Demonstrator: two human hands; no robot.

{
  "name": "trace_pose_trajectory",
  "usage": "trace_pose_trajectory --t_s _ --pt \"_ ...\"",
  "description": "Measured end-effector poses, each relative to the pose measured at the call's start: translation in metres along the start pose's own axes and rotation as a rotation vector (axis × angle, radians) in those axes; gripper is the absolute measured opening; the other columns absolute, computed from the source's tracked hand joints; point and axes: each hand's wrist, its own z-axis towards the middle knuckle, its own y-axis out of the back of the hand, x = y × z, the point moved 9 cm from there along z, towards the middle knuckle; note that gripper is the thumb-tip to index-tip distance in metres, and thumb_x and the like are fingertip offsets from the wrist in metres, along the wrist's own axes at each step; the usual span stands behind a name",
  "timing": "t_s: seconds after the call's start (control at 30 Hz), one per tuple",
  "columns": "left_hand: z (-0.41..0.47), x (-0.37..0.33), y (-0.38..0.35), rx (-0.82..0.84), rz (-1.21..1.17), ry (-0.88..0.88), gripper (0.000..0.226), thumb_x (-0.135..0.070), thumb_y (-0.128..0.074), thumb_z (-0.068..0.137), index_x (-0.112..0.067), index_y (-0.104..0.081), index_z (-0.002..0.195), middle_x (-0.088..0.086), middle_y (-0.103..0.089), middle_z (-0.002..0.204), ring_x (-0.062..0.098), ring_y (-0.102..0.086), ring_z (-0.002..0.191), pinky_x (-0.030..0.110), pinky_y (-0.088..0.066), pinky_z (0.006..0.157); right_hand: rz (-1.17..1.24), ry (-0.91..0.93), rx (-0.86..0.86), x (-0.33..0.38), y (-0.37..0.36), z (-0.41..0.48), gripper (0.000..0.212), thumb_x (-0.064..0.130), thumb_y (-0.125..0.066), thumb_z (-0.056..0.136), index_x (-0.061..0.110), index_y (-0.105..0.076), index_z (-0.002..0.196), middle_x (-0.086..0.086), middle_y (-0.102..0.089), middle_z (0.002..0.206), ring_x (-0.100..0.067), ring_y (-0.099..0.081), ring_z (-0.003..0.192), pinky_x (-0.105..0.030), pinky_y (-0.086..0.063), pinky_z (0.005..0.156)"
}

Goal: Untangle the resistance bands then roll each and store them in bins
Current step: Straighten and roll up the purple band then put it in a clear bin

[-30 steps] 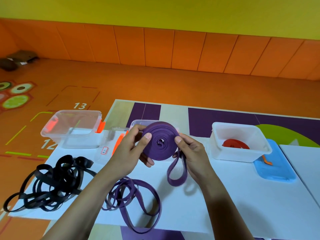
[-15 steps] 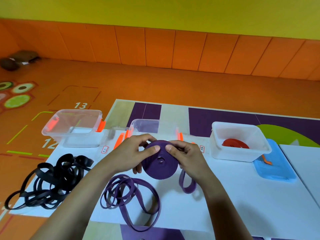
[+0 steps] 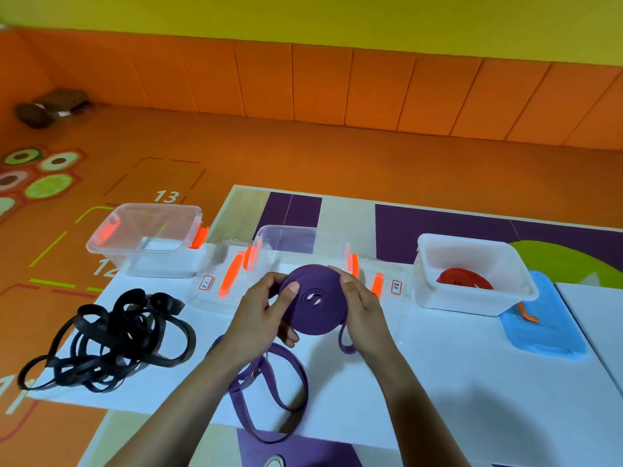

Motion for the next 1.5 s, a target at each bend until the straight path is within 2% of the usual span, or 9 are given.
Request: trace_pose_trajectory --t_s 0.1,0.23,0.43,0.63,0.9,1.07,1.17,1.33,1.5 --pt "-0.004 0.018 -0.005 -0.082 -0.072 0.059 0.023 -0.033 -0.053 0.104 -0.011 -0.056 0.109 0.009 -0.072 0.087 0.035 -0.068 0.050 0.038 -0.058 0.051 0.023 -0.030 -0.095 -0.019 -0.002 0.000 0.035 0.024 -0.037 0.110 0.032 -0.061 0.134 0.024 -0.063 0.128 0.008 -0.057 0.118 -0.020 -0.046 0.103" --pt "-0.006 0.039 -0.018 -0.131 -0.102 0.105 0.026 -0.034 -0.050 0.105 -0.008 -0.056 0.111 0.013 -0.074 0.080 0.038 -0.069 0.052 0.037 -0.058 0.052 0.083 0.016 -0.270 -0.028 0.010 -0.011 0.012 0.018 -0.049 0.106 0.027 -0.057 0.111 0.022 -0.066 0.084 0.003 -0.061 0.077 -0.013 -0.046 0.071" --pt "-0.009 0.072 -0.024 -0.228 -0.183 0.241 0.027 -0.035 -0.046 0.107 -0.011 -0.055 0.114 0.022 -0.072 0.066 0.037 -0.072 0.059 0.036 -0.060 0.062 -0.076 -0.048 -0.235 -0.063 0.006 -0.004 0.023 0.024 -0.060 0.101 0.040 -0.066 0.116 0.021 -0.057 0.116 0.003 -0.059 0.108 -0.021 -0.046 0.092" --pt "0.004 0.101 -0.028 -0.212 -0.179 0.316 0.028 -0.013 -0.038 0.107 -0.016 -0.054 0.130 0.021 -0.074 0.073 0.038 -0.072 0.064 0.054 -0.060 0.082 -0.050 -0.217 -0.144 -0.092 -0.006 -0.002 0.046 0.015 -0.061 0.096 0.034 -0.056 0.138 0.010 -0.054 0.126 0.006 -0.060 0.103 -0.002 -0.044 0.077" --pt "0.074 0.097 -0.005 -0.234 0.139 0.189 0.047 -0.015 -0.039 0.105 -0.027 -0.041 0.150 0.015 -0.058 0.116 0.023 -0.070 0.069 0.036 -0.063 0.066 0.017 -0.188 -0.202 -0.076 -0.016 0.051 0.043 0.006 -0.063 0.090 0.033 -0.056 0.123 0.008 -0.064 0.119 -0.001 -0.062 0.102 -0.007 -0.049 0.074" --pt "0.129 0.090 0.016 -0.260 0.227 0.147 0.035 -0.015 -0.053 0.103 -0.015 -0.043 0.137 0.000 -0.063 0.106 0.021 -0.068 0.080 0.034 -0.053 0.071 -0.215 -0.260 -0.137 -0.076 -0.025 0.109 0.044 0.020 -0.064 0.093 0.034 -0.055 0.133 0.008 -0.062 0.121 -0.011 -0.062 0.106 0.001 -0.040 0.072" --pt "0.171 0.101 0.017 -0.198 0.221 0.173 0.017 -0.010 -0.053 0.102 -0.012 -0.043 0.116 0.004 -0.065 0.098 0.020 -0.065 0.071 0.033 -0.049 0.065 -0.264 -0.320 -0.099 -0.084 -0.029 0.149 0.046 0.022 -0.064 0.091 0.032 -0.056 0.135 0.006 -0.064 0.121 -0.015 -0.063 0.106 -0.023 -0.051 0.085" --pt "0.237 0.152 0.007 0.012 0.161 0.426 0.015 -0.002 -0.044 0.098 -0.010 -0.042 0.110 0.018 -0.063 0.100 0.033 -0.061 0.082 0.057 -0.058 0.085 -0.363 -0.471 -0.022 -0.122 -0.034 0.205 0.035 0.023 -0.063 0.090 0.026 -0.061 0.125 0.004 -0.070 0.102 -0.020 -0.064 0.083 -0.024 -0.045 0.064" --pt "0.265 0.199 -0.008 0.215 0.278 0.592 0.016 0.003 -0.045 0.098 -0.008 -0.055 0.102 0.019 -0.061 0.104 0.033 -0.063 0.085 0.048 -0.061 0.085 -0.436 -0.646 0.081 -0.169 -0.047 0.218 0.016 0.018 -0.064 0.091 0.019 -0.058 0.106 -0.001 -0.060 0.088 -0.020 -0.057 0.076 -0.024 -0.045 0.063"
